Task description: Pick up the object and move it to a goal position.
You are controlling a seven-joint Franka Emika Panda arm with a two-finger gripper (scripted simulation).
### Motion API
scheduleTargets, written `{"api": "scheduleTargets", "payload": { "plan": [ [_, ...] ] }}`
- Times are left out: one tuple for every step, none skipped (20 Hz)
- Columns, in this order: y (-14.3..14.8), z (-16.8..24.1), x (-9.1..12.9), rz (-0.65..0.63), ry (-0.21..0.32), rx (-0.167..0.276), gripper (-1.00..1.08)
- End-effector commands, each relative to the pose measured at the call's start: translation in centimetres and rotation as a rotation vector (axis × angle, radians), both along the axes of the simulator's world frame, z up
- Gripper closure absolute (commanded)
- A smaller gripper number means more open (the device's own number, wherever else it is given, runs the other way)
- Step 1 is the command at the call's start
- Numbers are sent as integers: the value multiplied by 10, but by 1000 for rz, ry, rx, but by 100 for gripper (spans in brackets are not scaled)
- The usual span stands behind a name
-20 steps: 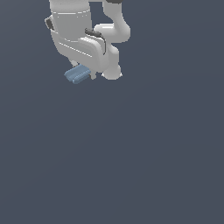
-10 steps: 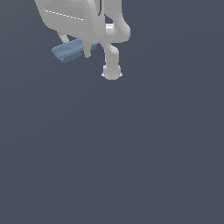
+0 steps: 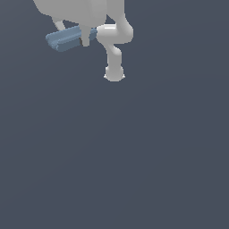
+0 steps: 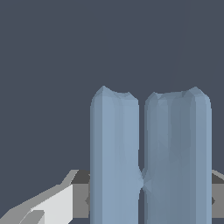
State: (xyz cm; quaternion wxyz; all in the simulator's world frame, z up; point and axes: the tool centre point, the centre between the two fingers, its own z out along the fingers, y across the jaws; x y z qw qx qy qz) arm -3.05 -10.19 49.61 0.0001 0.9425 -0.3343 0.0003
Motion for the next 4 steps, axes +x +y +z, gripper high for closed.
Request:
{"api": "scheduleTargets", "payload": {
  "plan": [
    [0, 3, 1, 0, 0, 0, 108],
    [0, 4, 1, 0, 0, 0, 108],
    [0, 4, 1, 0, 0, 0, 108],
    [0, 4, 1, 0, 0, 0, 108]
  ]
}}
